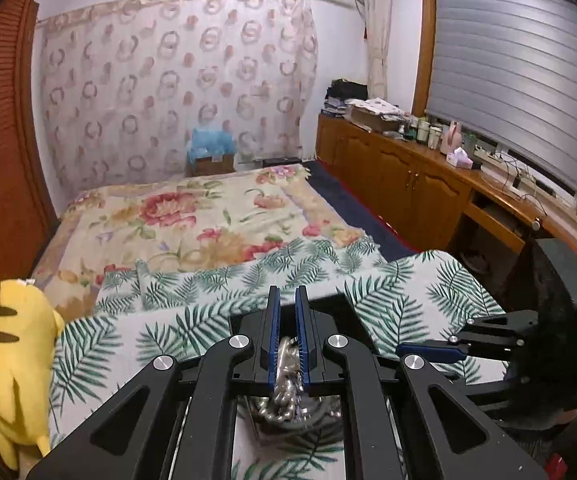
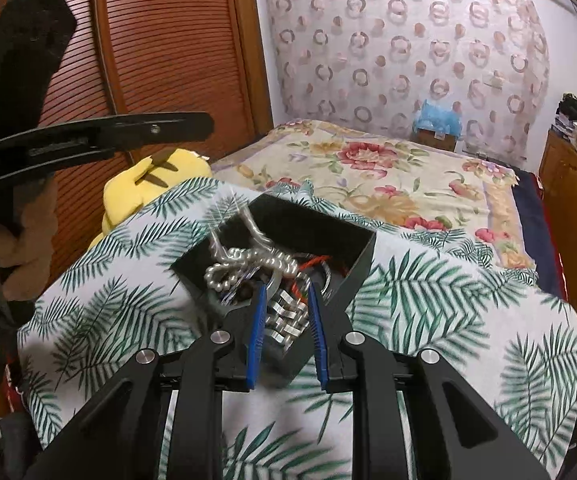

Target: Organize jewelry

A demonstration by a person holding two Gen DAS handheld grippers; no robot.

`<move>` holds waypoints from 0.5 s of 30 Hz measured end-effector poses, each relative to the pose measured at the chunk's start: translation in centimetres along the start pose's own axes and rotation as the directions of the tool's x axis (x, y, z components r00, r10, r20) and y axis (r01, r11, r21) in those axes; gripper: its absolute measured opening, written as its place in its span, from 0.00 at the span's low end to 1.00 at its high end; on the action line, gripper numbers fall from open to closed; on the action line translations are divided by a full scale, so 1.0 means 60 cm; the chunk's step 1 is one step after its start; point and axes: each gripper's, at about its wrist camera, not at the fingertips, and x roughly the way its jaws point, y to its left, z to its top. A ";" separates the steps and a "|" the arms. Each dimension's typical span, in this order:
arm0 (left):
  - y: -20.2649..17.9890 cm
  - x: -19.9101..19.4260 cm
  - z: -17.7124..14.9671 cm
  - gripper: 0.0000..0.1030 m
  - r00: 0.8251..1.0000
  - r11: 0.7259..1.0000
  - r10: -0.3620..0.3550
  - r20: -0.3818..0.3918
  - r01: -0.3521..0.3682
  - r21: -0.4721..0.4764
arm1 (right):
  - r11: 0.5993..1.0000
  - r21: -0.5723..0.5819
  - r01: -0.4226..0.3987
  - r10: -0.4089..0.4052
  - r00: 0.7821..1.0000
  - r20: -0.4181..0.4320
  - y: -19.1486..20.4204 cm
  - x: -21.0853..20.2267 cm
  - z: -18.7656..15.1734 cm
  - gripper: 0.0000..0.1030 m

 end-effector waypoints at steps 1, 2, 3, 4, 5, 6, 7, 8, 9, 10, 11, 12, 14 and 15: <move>-0.001 -0.004 -0.007 0.07 1.000 1.000 0.000 -0.003 0.000 -0.002 | 1.000 -0.002 0.002 -0.002 1.000 0.000 0.005 -0.004 -0.006 0.23; -0.001 -0.007 -0.011 0.07 1.000 1.000 0.002 -0.004 -0.002 -0.002 | 1.000 -0.006 0.003 -0.003 1.000 -0.001 0.011 -0.008 -0.013 0.23; -0.001 -0.012 -0.017 0.08 1.000 1.000 0.004 -0.004 -0.004 -0.002 | 1.000 -0.009 0.002 -0.002 1.000 -0.001 0.017 -0.012 -0.019 0.23; -0.001 -0.015 -0.022 0.08 1.000 1.000 0.005 -0.004 -0.005 -0.002 | 1.000 -0.009 -0.001 0.001 1.000 -0.001 0.023 -0.015 -0.025 0.23; -0.003 -0.020 -0.032 0.08 1.000 1.000 0.007 -0.006 -0.007 -0.003 | 1.000 -0.007 -0.007 0.007 1.000 -0.002 0.028 -0.020 -0.031 0.23; -0.004 -0.025 -0.042 0.09 1.000 1.000 0.009 -0.009 -0.009 -0.006 | 1.000 -0.006 -0.012 0.012 1.000 -0.004 0.033 -0.022 -0.037 0.23; -0.003 -0.029 -0.049 0.13 1.000 1.000 0.009 -0.012 -0.010 -0.009 | 1.000 -0.008 -0.017 0.017 1.000 -0.008 0.040 -0.024 -0.045 0.23; -0.002 -0.035 -0.062 0.15 1.000 1.000 0.012 -0.015 -0.012 -0.012 | 1.000 -0.009 -0.019 0.019 1.000 -0.012 0.045 -0.025 -0.052 0.23; -0.003 -0.039 -0.070 0.17 1.000 1.000 0.015 -0.017 -0.015 -0.011 | 1.000 -0.010 -0.024 0.023 1.000 -0.019 0.051 -0.024 -0.059 0.23; -0.002 -0.041 -0.075 0.17 1.000 1.000 0.017 -0.020 -0.018 -0.010 | 1.000 -0.011 -0.028 0.028 0.999 -0.026 0.057 -0.023 -0.065 0.23; -0.001 -0.045 -0.085 0.17 0.999 1.000 0.020 -0.027 -0.020 -0.011 | 0.999 -0.014 -0.030 0.030 0.999 -0.038 0.063 -0.021 -0.075 0.23; 0.000 -0.047 -0.093 0.17 0.999 1.000 0.021 -0.033 -0.021 -0.014 | 0.999 -0.016 -0.031 0.030 0.998 -0.047 0.069 -0.020 -0.083 0.23; 0.002 -0.052 -0.112 0.17 0.999 1.000 0.026 -0.046 -0.026 -0.015 | 0.999 -0.017 -0.036 0.035 0.997 -0.068 0.079 -0.014 -0.097 0.23; 0.002 -0.055 -0.121 0.17 0.998 0.999 0.029 -0.052 -0.029 -0.015 | 0.999 -0.020 -0.039 0.038 0.996 -0.077 0.084 -0.013 -0.103 0.23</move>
